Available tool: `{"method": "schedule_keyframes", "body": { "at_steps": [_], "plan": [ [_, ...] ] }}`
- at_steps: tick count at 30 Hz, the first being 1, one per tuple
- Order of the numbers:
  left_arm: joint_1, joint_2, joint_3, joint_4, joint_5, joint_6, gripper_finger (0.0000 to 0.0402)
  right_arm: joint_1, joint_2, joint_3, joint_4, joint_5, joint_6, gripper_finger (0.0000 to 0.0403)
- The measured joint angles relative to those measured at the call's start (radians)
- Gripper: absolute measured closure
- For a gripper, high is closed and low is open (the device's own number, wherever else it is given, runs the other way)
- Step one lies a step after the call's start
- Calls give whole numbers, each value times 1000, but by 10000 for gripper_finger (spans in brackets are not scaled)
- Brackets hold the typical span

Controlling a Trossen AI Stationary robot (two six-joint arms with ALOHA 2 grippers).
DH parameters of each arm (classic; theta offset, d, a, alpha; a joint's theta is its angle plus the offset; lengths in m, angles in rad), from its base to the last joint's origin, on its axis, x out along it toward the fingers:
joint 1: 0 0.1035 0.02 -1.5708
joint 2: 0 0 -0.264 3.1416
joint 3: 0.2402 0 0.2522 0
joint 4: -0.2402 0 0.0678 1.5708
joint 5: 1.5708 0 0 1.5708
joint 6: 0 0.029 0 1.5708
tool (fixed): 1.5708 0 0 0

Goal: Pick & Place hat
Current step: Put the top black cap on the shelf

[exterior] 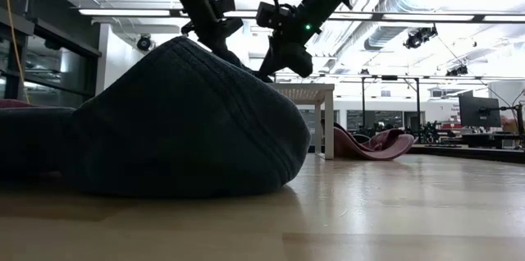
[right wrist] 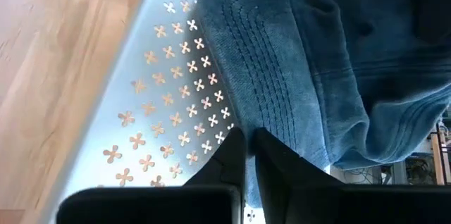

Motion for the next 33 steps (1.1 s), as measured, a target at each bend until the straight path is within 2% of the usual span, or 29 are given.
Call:
{"method": "schedule_keyframes", "body": {
  "at_steps": [5,11,17,26,33],
  "plan": [
    [0,0,0,0,0,0,394,32,0,0,1,40,12,398],
    [0,0,0,1,-7,0,379,68,1,-1,1,103,129,400],
    [-1,0,0,53,-53,56,330,90,1,-1,1,142,283,402],
    [-3,-9,0,95,-41,104,253,101,1,-2,-1,154,344,403],
    [-3,-83,0,91,-49,126,197,101,2,-2,1,173,426,402]
  ]
}}
